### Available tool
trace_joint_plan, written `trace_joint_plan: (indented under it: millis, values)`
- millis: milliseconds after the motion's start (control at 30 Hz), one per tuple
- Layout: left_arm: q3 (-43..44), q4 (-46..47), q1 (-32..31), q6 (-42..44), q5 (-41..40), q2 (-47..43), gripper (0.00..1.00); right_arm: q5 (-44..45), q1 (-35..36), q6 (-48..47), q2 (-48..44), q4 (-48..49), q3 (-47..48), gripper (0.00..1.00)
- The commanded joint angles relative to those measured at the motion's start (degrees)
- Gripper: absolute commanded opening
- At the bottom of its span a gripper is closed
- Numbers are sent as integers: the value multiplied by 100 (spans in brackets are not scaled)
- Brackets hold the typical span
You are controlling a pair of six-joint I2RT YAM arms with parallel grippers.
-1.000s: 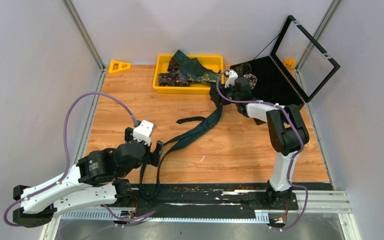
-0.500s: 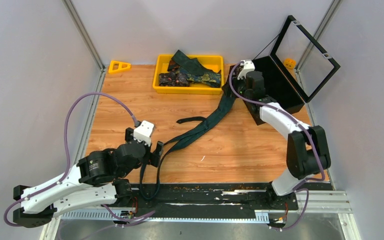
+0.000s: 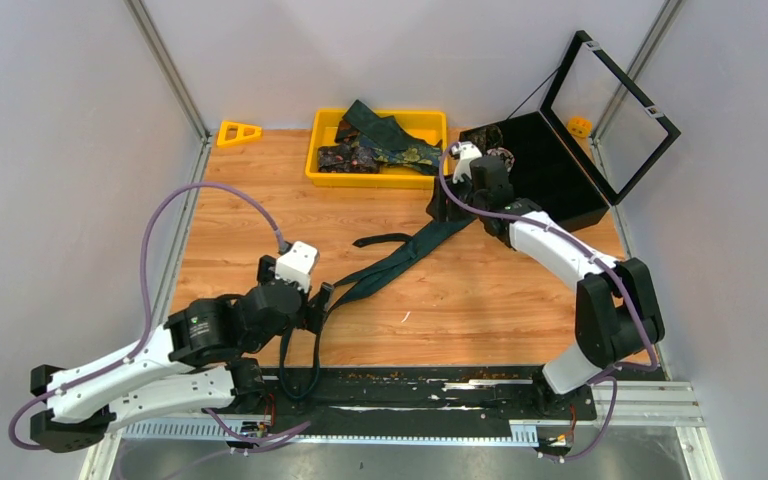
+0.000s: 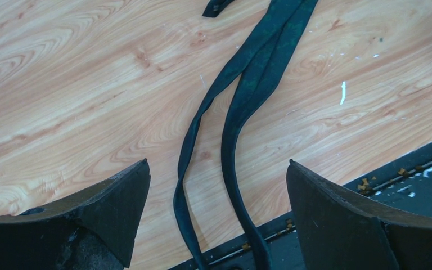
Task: Roll the ties
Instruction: Flatten out the tie at the center of the board.
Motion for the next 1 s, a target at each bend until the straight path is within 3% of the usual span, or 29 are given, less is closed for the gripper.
trace_joint_plan:
  millis: [0, 167, 400, 533, 733, 767, 967]
  values:
    - [94, 5, 23, -260, -186, 815, 96, -174, 216, 204, -418, -352, -221, 54]
    - [188, -50, 34, -995, -381, 2540, 93, -193, 313, 465, -890, -359, -691, 54]
    - [-264, 821, 386, -1190, 87, 3903, 60, -403, 381, 708, -865, -261, -922, 53]
    - [-487, 1179, 465, -1259, 79, 4246, 53, -486, 625, 782, -393, -305, -519, 53]
    - [-708, 2196, 461, -836, -267, 4662, 4, -125, 830, 697, 332, -887, 173, 53]
    - [-645, 2362, 460, -659, -420, 4772, 0, -44, 825, 701, 337, -900, 175, 53]
    - [11, 2984, 463, 167, -1135, 5626, 0, 603, 787, 531, 177, -1186, 172, 53]
